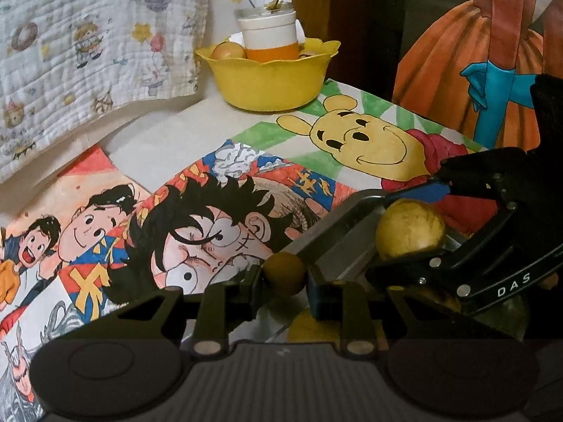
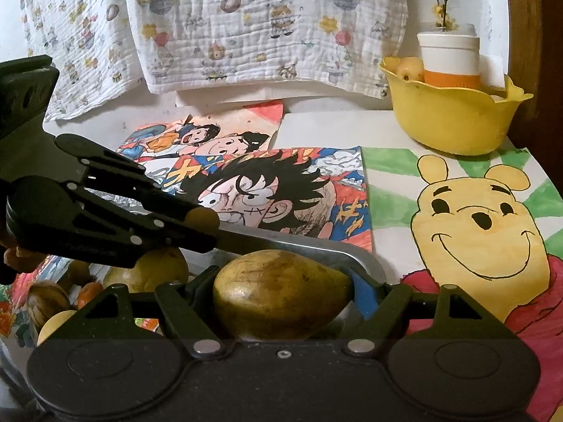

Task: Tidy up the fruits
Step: 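Carry the brown fruit and small nut over the metal tray with both tools, then lower the brown fruit and nut into the tray and open both tools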

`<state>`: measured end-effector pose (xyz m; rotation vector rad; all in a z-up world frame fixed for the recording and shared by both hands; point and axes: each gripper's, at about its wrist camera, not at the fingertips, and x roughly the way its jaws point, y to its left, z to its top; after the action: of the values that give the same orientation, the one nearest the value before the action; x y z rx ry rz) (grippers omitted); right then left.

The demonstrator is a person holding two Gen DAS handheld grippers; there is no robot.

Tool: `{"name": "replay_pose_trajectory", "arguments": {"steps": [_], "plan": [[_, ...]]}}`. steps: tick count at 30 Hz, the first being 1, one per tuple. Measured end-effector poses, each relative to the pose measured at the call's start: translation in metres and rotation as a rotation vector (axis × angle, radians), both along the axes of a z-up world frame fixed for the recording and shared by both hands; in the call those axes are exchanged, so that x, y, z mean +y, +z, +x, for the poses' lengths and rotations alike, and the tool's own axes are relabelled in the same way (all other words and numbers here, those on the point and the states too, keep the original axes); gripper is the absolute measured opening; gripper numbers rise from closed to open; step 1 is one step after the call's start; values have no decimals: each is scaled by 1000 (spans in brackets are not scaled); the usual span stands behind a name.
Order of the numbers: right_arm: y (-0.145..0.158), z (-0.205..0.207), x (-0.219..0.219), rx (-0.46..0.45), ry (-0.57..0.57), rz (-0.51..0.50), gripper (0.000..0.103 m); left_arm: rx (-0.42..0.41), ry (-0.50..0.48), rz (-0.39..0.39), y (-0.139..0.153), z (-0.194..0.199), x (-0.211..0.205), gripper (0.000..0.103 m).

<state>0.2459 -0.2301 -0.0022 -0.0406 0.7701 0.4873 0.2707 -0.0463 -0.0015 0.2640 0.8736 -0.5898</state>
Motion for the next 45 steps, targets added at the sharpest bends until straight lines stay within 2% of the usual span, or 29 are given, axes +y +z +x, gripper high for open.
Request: {"name": "replay_pose_trajectory", "arguments": {"steps": [17, 25, 32, 41, 45], "plan": [[-4, 8, -1, 32, -1, -3, 78, 134, 57, -60, 3, 10, 10, 29], [-6, 13, 1, 53, 1, 5, 79, 283, 86, -162, -4, 23, 20, 29], [-6, 14, 1, 56, 8, 0, 79, 314, 123, -172, -7, 29, 23, 30], [-6, 17, 4, 66, 13, -14, 79, 397, 200, -188, -15, 43, 29, 32], [-7, 18, 4, 65, 15, -14, 80, 399, 212, -184, -15, 42, 30, 35]]}}
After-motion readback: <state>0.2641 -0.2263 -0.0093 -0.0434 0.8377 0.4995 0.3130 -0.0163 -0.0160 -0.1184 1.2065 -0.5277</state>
